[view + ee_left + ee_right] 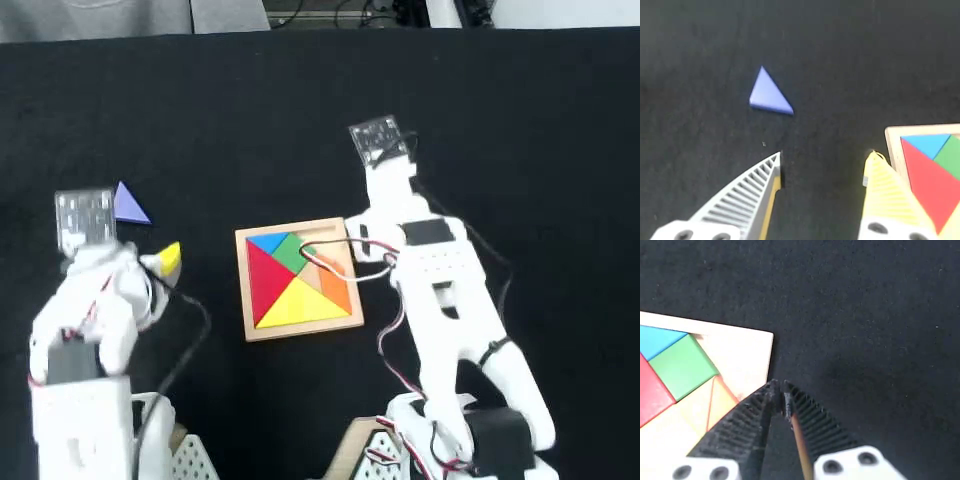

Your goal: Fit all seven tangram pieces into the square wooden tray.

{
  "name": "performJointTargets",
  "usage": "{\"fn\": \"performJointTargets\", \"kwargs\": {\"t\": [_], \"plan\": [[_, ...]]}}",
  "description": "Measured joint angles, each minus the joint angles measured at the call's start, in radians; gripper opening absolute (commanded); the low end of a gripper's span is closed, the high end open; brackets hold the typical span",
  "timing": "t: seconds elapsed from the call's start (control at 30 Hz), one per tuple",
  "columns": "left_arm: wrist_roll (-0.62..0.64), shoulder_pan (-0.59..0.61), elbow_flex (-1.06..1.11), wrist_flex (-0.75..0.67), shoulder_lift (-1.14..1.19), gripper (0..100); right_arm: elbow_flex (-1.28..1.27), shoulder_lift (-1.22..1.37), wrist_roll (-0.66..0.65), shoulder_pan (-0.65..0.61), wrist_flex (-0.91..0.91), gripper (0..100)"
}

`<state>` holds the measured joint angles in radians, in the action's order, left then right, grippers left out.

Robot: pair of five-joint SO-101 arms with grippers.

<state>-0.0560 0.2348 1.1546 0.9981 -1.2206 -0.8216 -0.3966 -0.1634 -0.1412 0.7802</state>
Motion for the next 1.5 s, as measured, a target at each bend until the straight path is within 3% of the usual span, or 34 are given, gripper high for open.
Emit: {"fn": "performJointTargets", "kwargs": {"t": [0.23,0.53,0.87,1.3,1.5], "plan": [[0.104,0.008,-0.325,0.008,0.494,27,-0.012,0.074,0.002,0.0,-0.08,1.1],[0.347,0.155,-0.825,0.216,1.045,27,-0.011,0.221,0.002,0.0,-0.17,1.1],[0.358,0.166,-1.174,0.252,1.484,36,-0.012,0.23,0.002,0.0,-0.173,1.1],[0.396,0.167,-1.585,0.252,1.946,35,-0.012,0.23,0.002,0.0,-0.173,1.1],[0.396,0.167,-1.682,0.318,2.018,27,-0.012,0.23,0.002,0.0,-0.173,1.1]]}}
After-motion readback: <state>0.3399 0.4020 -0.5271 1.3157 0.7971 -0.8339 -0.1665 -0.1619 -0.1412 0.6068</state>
